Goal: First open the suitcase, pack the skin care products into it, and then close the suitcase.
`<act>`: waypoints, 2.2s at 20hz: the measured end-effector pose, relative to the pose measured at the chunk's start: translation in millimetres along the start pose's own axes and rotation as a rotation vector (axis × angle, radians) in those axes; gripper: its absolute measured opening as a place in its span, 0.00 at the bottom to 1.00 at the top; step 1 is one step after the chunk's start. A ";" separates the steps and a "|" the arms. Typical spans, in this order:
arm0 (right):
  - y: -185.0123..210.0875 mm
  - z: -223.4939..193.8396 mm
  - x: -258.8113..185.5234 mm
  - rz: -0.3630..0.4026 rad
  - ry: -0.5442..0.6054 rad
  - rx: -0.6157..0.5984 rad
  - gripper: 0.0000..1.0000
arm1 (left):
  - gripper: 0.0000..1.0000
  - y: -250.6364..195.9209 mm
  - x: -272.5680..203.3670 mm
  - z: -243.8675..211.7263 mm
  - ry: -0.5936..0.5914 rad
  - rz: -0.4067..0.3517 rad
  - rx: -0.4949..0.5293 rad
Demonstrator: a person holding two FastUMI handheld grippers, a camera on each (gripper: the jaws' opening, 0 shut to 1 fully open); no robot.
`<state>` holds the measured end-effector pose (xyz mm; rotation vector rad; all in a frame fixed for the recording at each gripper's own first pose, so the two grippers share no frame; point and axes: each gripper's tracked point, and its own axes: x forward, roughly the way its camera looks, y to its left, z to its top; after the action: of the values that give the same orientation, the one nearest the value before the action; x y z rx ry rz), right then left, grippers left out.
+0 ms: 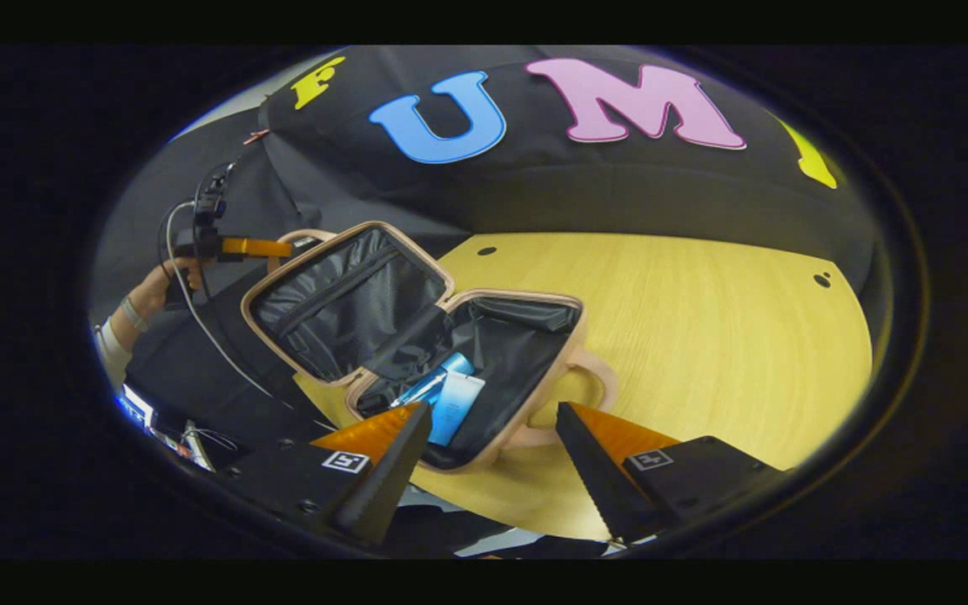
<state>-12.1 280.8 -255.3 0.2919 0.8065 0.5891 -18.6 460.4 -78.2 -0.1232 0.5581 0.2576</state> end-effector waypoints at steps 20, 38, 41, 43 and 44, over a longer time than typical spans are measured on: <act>-169.3 -21.5 -150.4 -0.151 -0.076 0.049 0.95 | 0.09 -403.9 86.6 -186.1 0.276 -0.290 0.253; -155.0 106.9 -182.1 -0.239 -0.375 -0.107 0.96 | 0.95 -408.8 -62.1 -2.1 -0.365 -0.176 0.200; -148.8 144.8 -202.3 -0.279 -0.472 -0.142 0.97 | 0.95 -397.5 -87.9 20.0 -0.426 -0.156 0.140; -143.0 165.9 -214.9 -0.300 -0.534 -0.163 0.97 | 0.95 -389.8 -96.8 32.7 -0.462 -0.152 0.088; -140.7 175.7 -222.0 -0.310 -0.567 -0.172 0.97 | 0.95 -387.6 -101.3 37.8 -0.487 -0.156 0.080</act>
<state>51.9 31.1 -72.1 0.1571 0.2410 0.2568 24.1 74.1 25.9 -0.0237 0.0734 0.1059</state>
